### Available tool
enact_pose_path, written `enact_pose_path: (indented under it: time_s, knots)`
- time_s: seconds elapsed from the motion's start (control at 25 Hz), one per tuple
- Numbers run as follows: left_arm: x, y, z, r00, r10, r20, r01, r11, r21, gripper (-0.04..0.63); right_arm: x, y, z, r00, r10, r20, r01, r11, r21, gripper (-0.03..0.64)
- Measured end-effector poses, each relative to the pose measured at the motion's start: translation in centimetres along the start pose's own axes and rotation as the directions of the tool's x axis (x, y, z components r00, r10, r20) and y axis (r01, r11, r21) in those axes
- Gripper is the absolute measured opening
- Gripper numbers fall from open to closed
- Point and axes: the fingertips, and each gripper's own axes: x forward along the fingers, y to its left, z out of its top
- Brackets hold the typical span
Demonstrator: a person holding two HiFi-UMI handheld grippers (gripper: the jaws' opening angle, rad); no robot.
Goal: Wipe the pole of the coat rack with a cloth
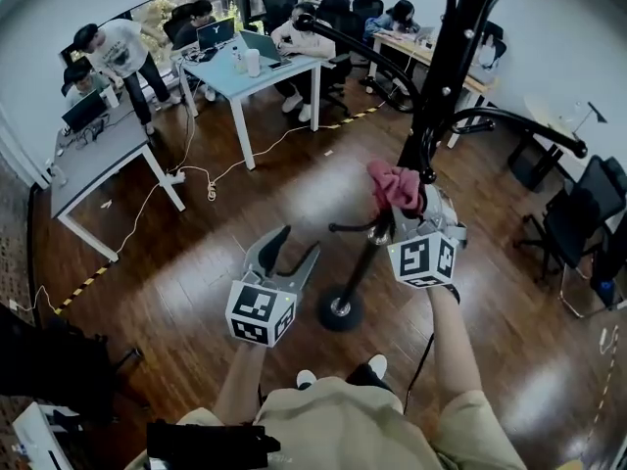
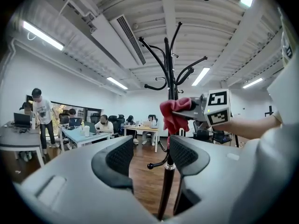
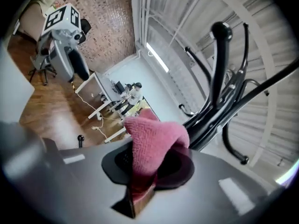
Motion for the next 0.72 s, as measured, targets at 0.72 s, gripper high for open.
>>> enact_pose_path:
  time_s: [0.72]
  knots:
    - [-0.7, 3.9, -1.7, 1.0, -0.019, -0.006, 0.019, 0.999, -0.036, 0.235, 1.9, 13.7, -9.4, 0.909, 0.172, -0.381, -0.209, 0.976, -0.058, 0.055]
